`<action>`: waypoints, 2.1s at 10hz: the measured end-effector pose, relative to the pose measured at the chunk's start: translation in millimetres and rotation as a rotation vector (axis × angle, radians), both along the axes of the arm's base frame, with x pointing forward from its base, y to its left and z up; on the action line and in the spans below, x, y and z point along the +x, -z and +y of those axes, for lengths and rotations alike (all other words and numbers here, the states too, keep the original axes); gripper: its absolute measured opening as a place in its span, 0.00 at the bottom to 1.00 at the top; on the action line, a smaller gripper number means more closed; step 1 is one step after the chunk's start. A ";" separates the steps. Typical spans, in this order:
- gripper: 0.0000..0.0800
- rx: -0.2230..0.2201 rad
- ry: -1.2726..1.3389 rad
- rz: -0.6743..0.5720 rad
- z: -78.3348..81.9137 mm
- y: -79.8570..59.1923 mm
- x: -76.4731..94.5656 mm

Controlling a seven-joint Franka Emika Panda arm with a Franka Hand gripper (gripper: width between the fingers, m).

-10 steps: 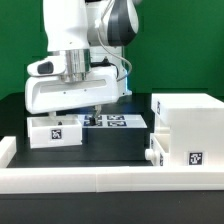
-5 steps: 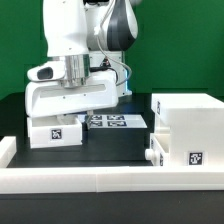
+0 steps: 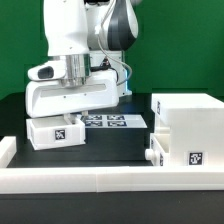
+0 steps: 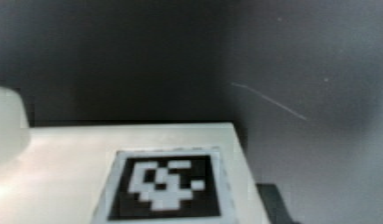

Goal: Assemble drawer

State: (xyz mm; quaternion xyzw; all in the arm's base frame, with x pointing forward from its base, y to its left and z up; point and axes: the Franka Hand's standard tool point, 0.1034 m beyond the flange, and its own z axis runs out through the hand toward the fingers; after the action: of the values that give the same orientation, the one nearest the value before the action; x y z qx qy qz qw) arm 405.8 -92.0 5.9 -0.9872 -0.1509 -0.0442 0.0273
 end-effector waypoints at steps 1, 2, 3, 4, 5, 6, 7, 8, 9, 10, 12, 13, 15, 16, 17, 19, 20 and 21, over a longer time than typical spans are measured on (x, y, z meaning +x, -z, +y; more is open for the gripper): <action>0.05 0.000 -0.005 -0.003 2.8 -1.7 2.2; 0.05 0.000 -0.004 -0.007 8.1 -4.6 6.4; 0.05 0.000 -0.006 -0.015 16.4 -8.3 13.0; 0.05 0.004 -0.008 -0.020 29.7 -13.2 21.6; 0.05 0.004 -0.020 -0.033 41.9 -18.1 31.5; 0.05 0.006 -0.031 -0.033 50.0 -20.6 38.0; 0.05 0.009 -0.042 -0.037 58.7 -25.6 47.1; 0.05 0.015 -0.074 -0.024 66.4 -32.0 55.2; 0.05 0.020 -0.107 -0.019 69.5 -39.1 65.1; 0.05 0.016 -0.099 -0.030 67.0 -36.2 64.2; 0.05 0.005 -0.234 -0.032 66.8 -33.8 61.6; 0.05 -0.002 -0.339 -0.032 64.2 -32.8 61.4; 0.05 -0.013 -0.602 -0.022 52.0 -33.9 73.7; 0.05 -0.021 -0.663 -0.024 52.9 -37.0 80.1; 0.05 -0.036 -0.766 -0.027 52.5 -38.0 81.7; 0.05 -0.045 -0.887 -0.031 50.6 -35.8 79.9; 0.05 -0.050 -0.945 -0.033 49.8 -35.4 79.6; 0.05 -0.056 -1.006 -0.033 49.4 -35.5 79.9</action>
Offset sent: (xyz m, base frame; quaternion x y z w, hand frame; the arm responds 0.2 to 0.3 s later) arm 0.0301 0.0345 0.0209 -0.0151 -0.0032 0.0124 0.9998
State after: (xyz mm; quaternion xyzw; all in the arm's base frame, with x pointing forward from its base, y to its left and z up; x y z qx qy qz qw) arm 485.7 -42.6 41.5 -0.7918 -0.6094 -0.0369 0.0163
